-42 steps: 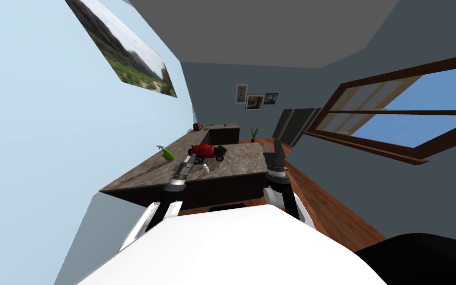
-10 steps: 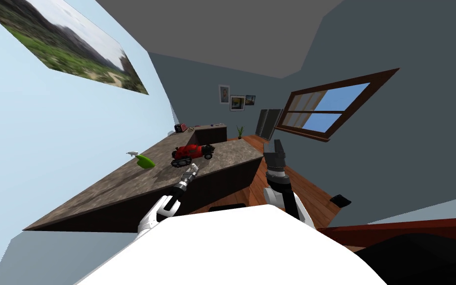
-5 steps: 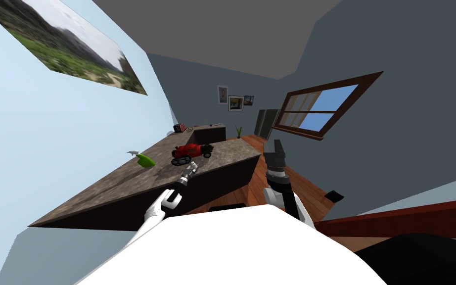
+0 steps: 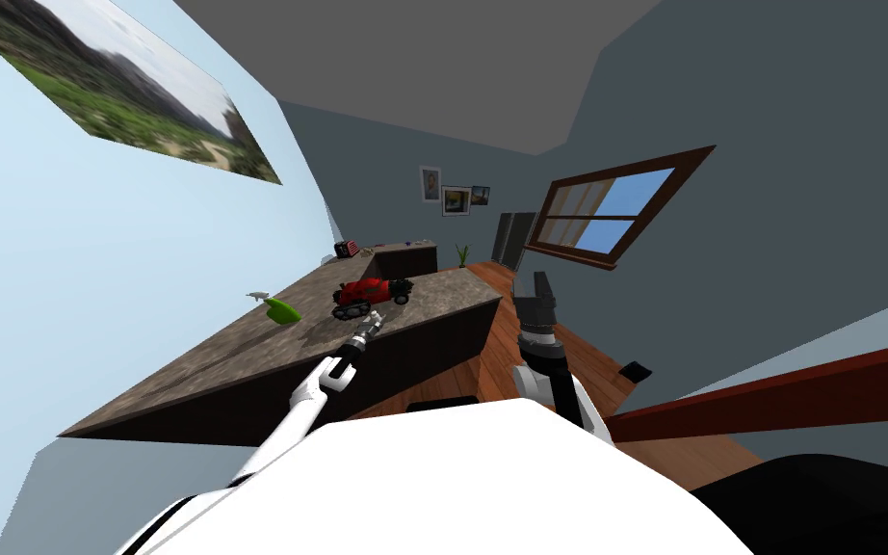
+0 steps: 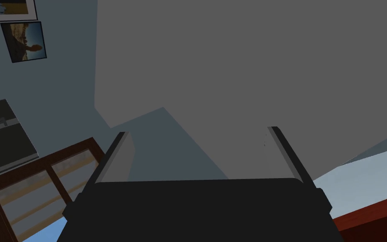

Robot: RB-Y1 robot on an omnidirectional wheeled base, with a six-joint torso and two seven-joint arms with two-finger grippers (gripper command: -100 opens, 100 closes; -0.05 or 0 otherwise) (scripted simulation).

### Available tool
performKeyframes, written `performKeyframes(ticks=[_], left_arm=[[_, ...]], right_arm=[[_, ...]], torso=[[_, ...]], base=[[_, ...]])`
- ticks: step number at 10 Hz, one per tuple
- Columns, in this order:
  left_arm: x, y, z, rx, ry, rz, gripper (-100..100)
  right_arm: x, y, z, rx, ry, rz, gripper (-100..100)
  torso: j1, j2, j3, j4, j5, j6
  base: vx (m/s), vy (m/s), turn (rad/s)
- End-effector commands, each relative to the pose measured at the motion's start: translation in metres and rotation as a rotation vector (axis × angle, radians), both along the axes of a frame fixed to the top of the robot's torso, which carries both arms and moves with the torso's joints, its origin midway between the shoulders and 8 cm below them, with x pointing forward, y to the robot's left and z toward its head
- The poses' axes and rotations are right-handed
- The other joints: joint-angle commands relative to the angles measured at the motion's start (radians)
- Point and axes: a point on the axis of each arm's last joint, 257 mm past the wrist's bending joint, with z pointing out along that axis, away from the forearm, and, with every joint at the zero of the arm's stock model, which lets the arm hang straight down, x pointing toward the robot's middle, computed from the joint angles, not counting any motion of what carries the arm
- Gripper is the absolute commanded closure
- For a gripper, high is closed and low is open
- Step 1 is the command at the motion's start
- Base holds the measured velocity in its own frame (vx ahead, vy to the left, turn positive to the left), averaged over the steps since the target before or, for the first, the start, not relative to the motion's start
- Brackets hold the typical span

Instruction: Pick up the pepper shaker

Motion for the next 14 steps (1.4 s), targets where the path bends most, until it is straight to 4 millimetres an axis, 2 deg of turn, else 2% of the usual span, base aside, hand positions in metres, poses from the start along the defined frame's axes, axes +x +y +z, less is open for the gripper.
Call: performKeyframes(ticks=[1,2,3,4,5,6,7,8,9,13,14], left_arm=[[0.004,0.004,-0.005,-0.002,0.010,0.007,-100],[0.003,0.006,-0.009,-0.003,0.017,0.011,-100],[0.017,0.013,0.003,-0.004,0.000,0.018,-100],[0.024,0.013,0.006,-0.006,-0.002,0.020,-100],[0.022,0.016,-0.002,-0.007,0.014,0.027,-100],[0.035,0.023,0.011,-0.010,-0.004,0.036,-100],[0.040,0.025,0.007,-0.013,0.008,0.044,-100],[0.038,0.024,0.008,-0.011,0.004,0.039,-100],[0.038,0.025,0.007,-0.012,0.005,0.039,100],[0.038,0.025,0.008,-0.011,0.005,0.039,100],[0.038,0.024,0.008,-0.011,0.005,0.039,0]], right_arm=[[0.000,0.000,0.000,0.000,0.000,0.000,0],[0.000,0.000,0.000,0.000,0.000,0.000,0],[0.000,0.000,0.000,0.000,0.000,0.000,0],[0.000,0.000,0.000,0.000,0.000,0.000,0],[0.000,0.000,0.000,0.000,0.000,0.000,0],[0.000,0.000,0.000,0.000,0.000,0.000,0],[0.000,0.000,0.000,0.000,0.000,0.000,0],[0.000,0.000,0.000,0.000,0.000,0.000,0],[0.000,0.000,0.000,0.000,0.000,0.000,0],[0.000,0.000,0.000,0.000,0.000,0.000,0],[0.000,0.000,0.000,0.000,0.000,0.000,0]], torso=[[0.000,0.000,0.000,0.000,0.000,0.000],[0.000,-0.002,-0.001,0.000,0.000,0.000],[0.001,-0.004,-0.002,-0.001,0.000,0.000],[-0.001,-0.002,-0.001,-0.001,0.000,0.000],[-0.001,-0.001,-0.001,0.000,0.000,0.000],[0.001,-0.002,-0.001,0.000,0.000,0.000],[0.001,0.000,0.000,0.000,0.000,0.000],[0.001,0.000,0.000,0.000,0.000,0.000],[0.001,-0.002,-0.001,0.000,0.000,0.000],[0.002,-0.005,-0.003,-0.001,0.001,0.000],[0.002,-0.005,-0.003,-0.001,0.001,-0.001]], base=[[-0.035,-0.017,0.009],[-0.001,-0.009,0.009],[-0.060,-0.043,-0.082],[-0.079,-0.032,-0.035],[-0.042,-0.002,0.009],[-0.087,-0.011,-0.068],[-0.089,-0.016,-0.041],[-0.031,-0.007,-0.003],[-0.006,-0.001,0.003],[0.000,0.000,0.000],[0.000,0.000,0.000]])
